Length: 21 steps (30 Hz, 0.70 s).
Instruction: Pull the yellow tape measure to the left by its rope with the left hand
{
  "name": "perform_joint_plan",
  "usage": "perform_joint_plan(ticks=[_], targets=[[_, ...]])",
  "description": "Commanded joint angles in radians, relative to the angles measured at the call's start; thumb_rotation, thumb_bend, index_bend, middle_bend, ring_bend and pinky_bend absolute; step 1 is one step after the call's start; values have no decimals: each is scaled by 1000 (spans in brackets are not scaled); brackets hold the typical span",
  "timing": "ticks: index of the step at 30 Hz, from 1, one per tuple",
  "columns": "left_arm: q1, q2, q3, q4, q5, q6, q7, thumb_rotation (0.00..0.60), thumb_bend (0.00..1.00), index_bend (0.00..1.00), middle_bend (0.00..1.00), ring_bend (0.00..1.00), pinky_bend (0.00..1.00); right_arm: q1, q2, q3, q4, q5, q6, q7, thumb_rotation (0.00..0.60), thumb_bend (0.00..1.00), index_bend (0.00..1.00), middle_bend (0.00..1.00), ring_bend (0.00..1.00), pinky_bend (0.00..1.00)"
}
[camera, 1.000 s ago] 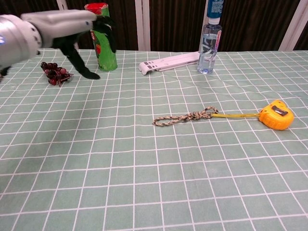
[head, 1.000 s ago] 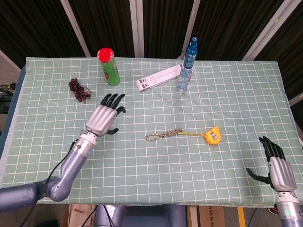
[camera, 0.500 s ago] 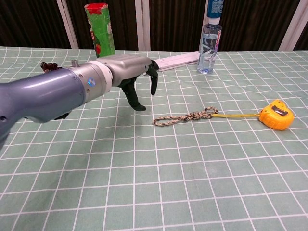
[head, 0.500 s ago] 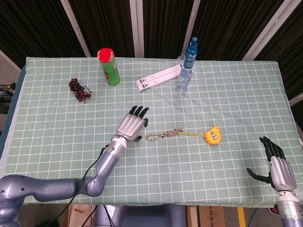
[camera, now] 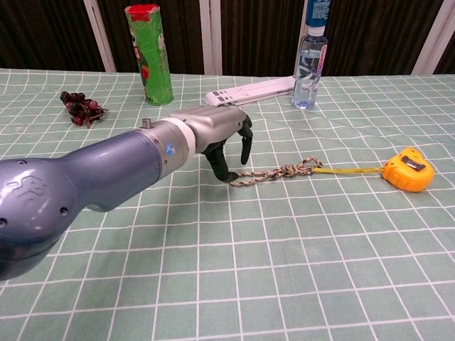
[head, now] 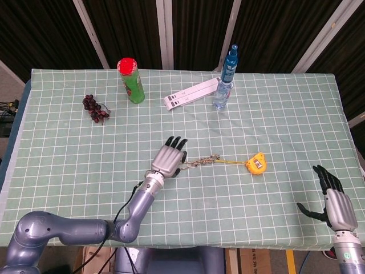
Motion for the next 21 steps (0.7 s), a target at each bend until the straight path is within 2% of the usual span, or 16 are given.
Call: perform_joint_plan(ticks=[1, 6, 21], targets=[[-7, -17, -2, 19, -25, 5, 5, 600, 430, 482, 57, 0, 0, 0, 0, 0, -1, 0, -1, 1, 600, 240, 0, 0, 0, 0], [-17, -39, -5, 49, -58, 0, 11, 600, 439, 482, 56, 0, 0, 1, 1, 0, -1, 1, -3, 4, 600, 240, 0, 0, 0, 0], [-33, -87, -1, 105, -52, -13, -16, 600, 472, 493, 63, 0, 0, 2, 3, 0, -1, 5, -8, 8, 600, 241, 0, 0, 0, 0]])
